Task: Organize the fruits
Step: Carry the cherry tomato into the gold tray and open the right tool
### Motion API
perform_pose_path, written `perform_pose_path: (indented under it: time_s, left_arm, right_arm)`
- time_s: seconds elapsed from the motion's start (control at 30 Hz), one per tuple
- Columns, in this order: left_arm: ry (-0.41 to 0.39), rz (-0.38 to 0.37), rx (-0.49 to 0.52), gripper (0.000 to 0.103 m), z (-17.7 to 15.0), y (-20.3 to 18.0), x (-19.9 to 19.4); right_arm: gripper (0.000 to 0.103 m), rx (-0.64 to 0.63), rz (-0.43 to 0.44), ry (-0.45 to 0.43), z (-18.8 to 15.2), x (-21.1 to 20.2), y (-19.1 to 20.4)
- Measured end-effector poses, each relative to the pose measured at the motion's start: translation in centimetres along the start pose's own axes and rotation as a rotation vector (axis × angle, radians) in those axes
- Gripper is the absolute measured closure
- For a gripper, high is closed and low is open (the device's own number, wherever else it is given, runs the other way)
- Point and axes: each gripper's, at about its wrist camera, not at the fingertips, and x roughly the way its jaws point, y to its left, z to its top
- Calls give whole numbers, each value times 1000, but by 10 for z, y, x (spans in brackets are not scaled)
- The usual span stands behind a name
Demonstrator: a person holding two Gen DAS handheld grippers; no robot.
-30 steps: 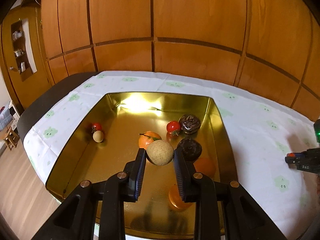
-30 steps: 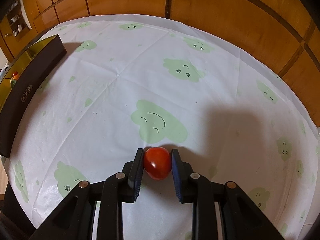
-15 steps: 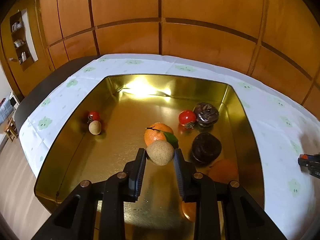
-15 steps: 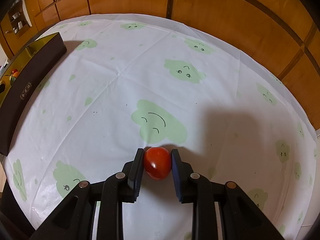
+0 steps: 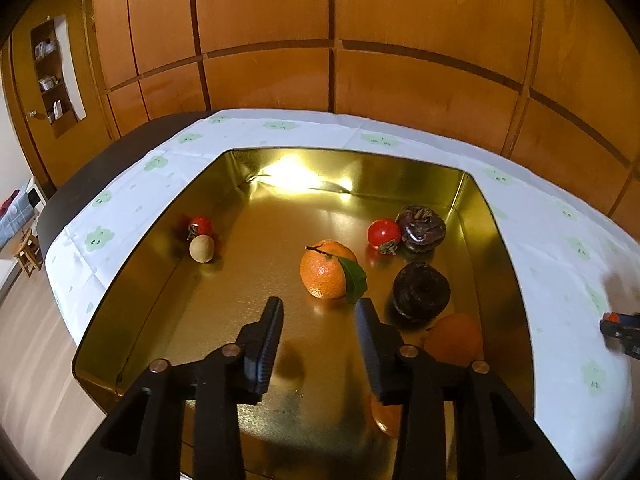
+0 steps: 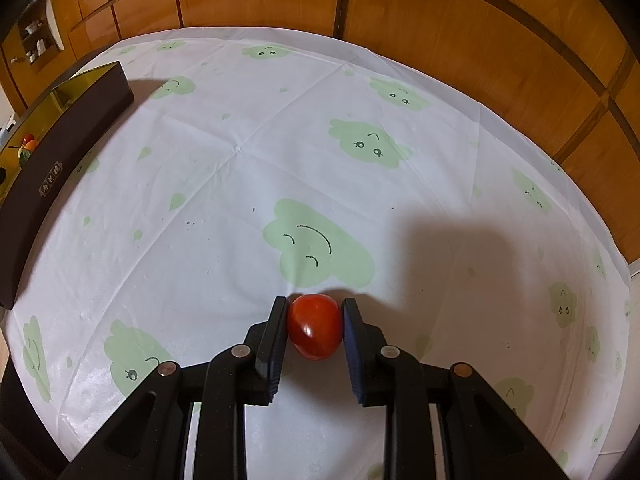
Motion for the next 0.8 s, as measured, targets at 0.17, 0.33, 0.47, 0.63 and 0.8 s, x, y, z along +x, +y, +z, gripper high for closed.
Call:
perform_pose_path:
  time_s: [0.17, 0.33, 0.47, 0.63, 0.8]
  left_arm:
    - [-33, -19, -2, 59, 1, -3, -15]
    - [-52, -42, -7, 57, 0, -8, -30]
    - [-61, -62, -10, 54, -3, -11, -41]
    - [-70, -72, 0, 54, -7, -14, -52]
    - [-76, -72, 1, 51, -10, -11, -58]
  right_arm:
    - [77, -5, -2, -1, 0, 0, 1]
    - [77, -9, -8, -3, 0, -1, 1]
    - [77, -9, -9, -4, 0, -1, 2]
    - [77, -11, -9, -4, -1, -1, 2]
    - [77, -8, -8, -4, 0, -1, 1]
